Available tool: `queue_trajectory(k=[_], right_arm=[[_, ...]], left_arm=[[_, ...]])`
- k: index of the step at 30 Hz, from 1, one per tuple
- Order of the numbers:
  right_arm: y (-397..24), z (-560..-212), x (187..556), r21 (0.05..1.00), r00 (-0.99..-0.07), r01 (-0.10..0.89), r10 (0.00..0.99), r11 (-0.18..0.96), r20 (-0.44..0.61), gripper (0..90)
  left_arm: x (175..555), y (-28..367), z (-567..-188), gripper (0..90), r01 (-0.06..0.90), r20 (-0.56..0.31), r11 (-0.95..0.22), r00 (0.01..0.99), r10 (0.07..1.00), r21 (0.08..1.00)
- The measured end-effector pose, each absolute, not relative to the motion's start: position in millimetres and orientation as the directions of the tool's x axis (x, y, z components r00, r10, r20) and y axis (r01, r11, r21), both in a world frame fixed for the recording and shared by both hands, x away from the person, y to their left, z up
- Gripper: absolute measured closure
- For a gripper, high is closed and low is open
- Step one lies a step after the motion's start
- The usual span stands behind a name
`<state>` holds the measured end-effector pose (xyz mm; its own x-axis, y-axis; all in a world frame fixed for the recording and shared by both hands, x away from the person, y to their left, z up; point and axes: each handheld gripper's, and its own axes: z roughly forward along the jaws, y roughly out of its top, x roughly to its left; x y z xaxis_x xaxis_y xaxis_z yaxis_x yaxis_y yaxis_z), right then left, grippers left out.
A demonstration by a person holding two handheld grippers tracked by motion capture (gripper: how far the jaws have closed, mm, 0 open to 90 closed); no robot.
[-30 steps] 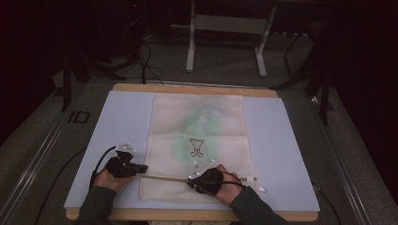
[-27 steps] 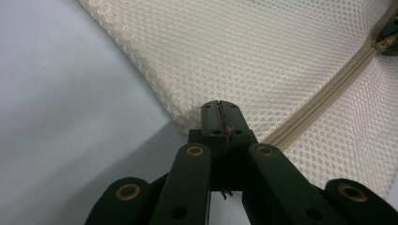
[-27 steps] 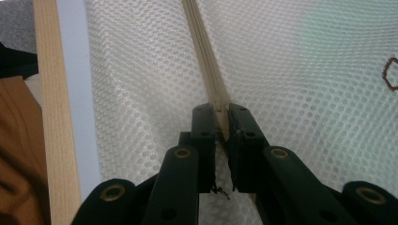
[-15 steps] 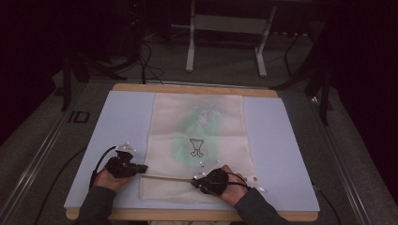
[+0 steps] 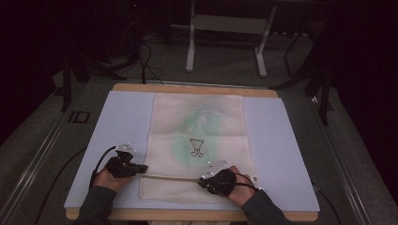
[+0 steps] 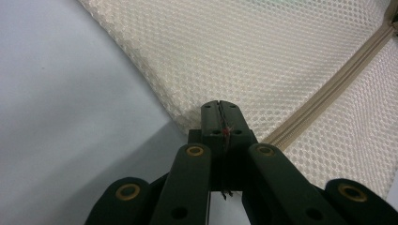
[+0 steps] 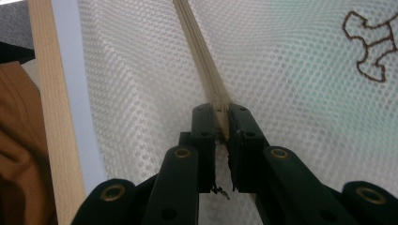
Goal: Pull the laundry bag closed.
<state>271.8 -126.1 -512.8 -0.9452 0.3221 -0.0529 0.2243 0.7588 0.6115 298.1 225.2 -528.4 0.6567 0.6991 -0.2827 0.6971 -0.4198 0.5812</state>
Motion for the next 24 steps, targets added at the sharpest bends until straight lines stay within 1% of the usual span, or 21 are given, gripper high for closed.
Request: queue_trajectory(k=[24], right_arm=[[-146.1,-508.9,270.8,0.615,-0.937,0.239,0.345,0.751,-0.057,82.3]], left_arm=[[298.0,225.4,-528.6,89.8,0.699,-0.286,-0.416,0.655,0.700,0.582]])
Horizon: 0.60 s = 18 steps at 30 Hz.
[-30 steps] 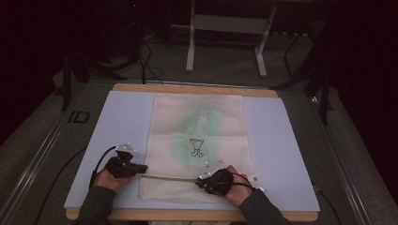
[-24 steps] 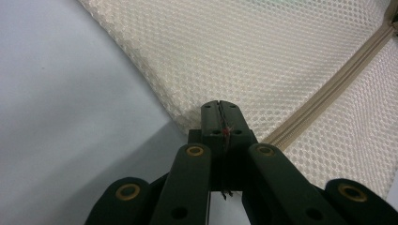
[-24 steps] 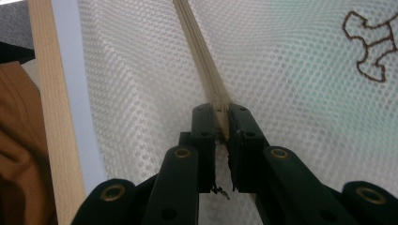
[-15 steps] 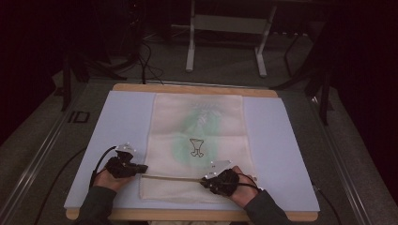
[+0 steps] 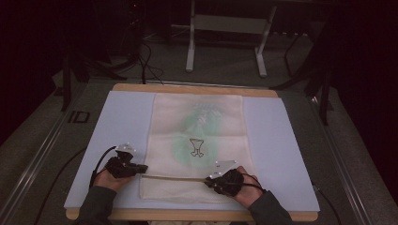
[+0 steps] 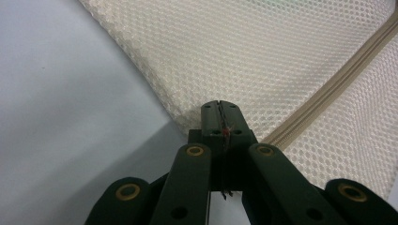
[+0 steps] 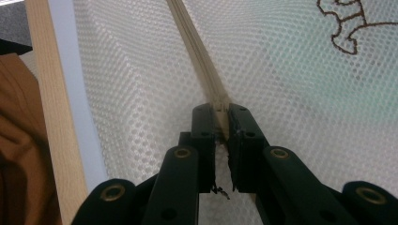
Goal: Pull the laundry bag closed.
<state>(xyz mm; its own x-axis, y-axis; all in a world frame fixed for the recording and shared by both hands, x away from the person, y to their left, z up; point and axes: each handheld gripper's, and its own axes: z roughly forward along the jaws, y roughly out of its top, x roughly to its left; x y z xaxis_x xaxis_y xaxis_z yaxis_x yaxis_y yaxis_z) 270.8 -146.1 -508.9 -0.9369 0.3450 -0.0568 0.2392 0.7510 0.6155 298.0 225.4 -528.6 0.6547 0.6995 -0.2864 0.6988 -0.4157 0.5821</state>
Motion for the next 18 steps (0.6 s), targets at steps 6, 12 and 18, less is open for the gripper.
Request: queue_trajectory(k=[6,12,18], right_arm=[[-153.2,-507.7,269.8,0.613,-0.933,0.246,0.355,0.750,-0.060,82.3],[-161.1,-505.2,270.4,0.617,-0.929,0.255,0.366,0.745,-0.058,82.3],[-165.7,-503.8,270.2,0.620,-0.927,0.262,0.372,0.740,-0.052,82.4]], left_arm=[[298.1,225.2,-528.4,89.8,0.697,-0.283,-0.420,0.657,0.699,0.581],[298.1,224.6,-528.1,89.8,0.697,-0.279,-0.422,0.657,0.701,0.579],[297.7,223.9,-527.8,89.8,0.697,-0.277,-0.423,0.656,0.702,0.579]])
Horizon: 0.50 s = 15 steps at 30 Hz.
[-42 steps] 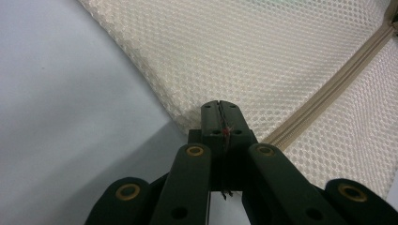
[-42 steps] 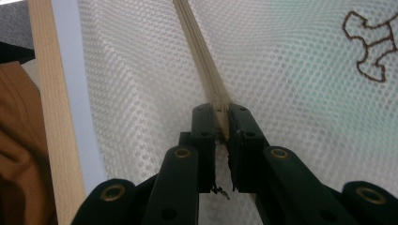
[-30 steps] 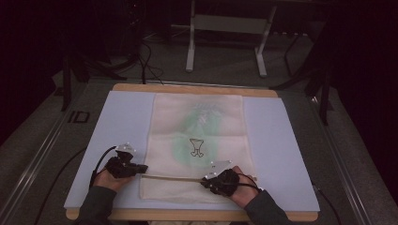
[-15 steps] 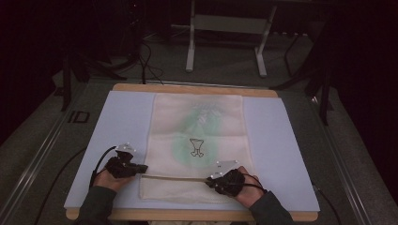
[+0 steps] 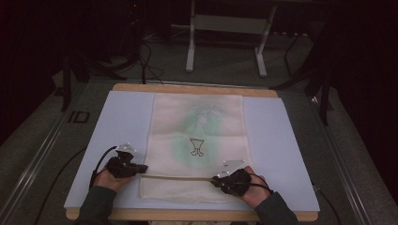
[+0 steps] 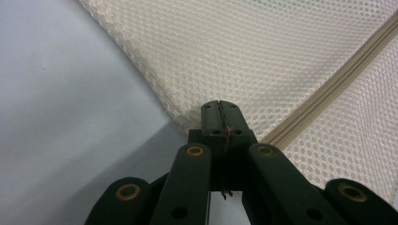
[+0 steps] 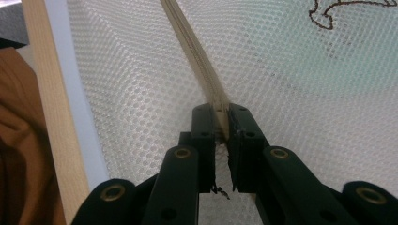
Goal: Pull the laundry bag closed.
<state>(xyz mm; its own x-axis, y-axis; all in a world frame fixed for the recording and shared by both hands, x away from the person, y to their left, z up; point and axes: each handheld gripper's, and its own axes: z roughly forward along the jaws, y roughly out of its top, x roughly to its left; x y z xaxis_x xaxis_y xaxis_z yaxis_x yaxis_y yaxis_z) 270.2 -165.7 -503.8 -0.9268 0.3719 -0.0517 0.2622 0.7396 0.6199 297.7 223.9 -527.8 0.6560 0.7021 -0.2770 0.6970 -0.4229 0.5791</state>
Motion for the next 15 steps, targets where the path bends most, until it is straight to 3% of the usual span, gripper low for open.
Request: queue_trajectory(k=[15], right_arm=[[-190.3,-501.3,270.5,0.619,-0.915,0.290,0.402,0.730,-0.046,82.3]], left_arm=[[298.0,224.1,-527.9,89.9,0.698,-0.278,-0.423,0.655,0.702,0.578]])
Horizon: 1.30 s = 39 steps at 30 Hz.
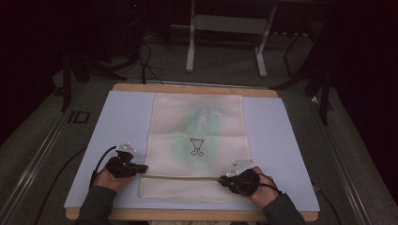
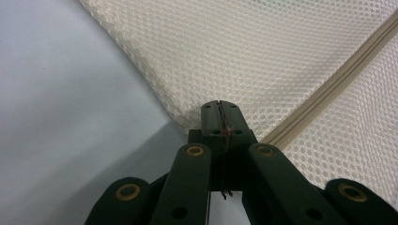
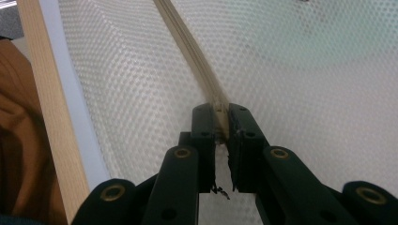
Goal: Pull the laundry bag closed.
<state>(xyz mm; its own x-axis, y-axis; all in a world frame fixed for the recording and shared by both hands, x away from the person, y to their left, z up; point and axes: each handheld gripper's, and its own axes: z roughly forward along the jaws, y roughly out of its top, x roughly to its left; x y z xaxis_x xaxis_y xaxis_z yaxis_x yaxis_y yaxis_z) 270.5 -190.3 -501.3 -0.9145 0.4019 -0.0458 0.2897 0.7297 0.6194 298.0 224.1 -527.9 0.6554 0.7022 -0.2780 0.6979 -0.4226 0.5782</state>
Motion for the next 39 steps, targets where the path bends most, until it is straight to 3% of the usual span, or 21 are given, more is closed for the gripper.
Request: queue_trajectory(k=[29,39], right_arm=[[-245.3,-504.0,273.5,0.599,-0.882,0.372,0.470,0.709,-0.009,82.3],[-288.2,-504.7,277.7,0.613,-0.838,0.442,0.544,0.655,0.022,82.4]], left_arm=[[296.4,220.6,-525.9,89.8,0.686,-0.241,-0.446,0.663,0.709,0.574],[296.3,220.9,-526.2,89.8,0.687,-0.243,-0.443,0.662,0.709,0.576]])
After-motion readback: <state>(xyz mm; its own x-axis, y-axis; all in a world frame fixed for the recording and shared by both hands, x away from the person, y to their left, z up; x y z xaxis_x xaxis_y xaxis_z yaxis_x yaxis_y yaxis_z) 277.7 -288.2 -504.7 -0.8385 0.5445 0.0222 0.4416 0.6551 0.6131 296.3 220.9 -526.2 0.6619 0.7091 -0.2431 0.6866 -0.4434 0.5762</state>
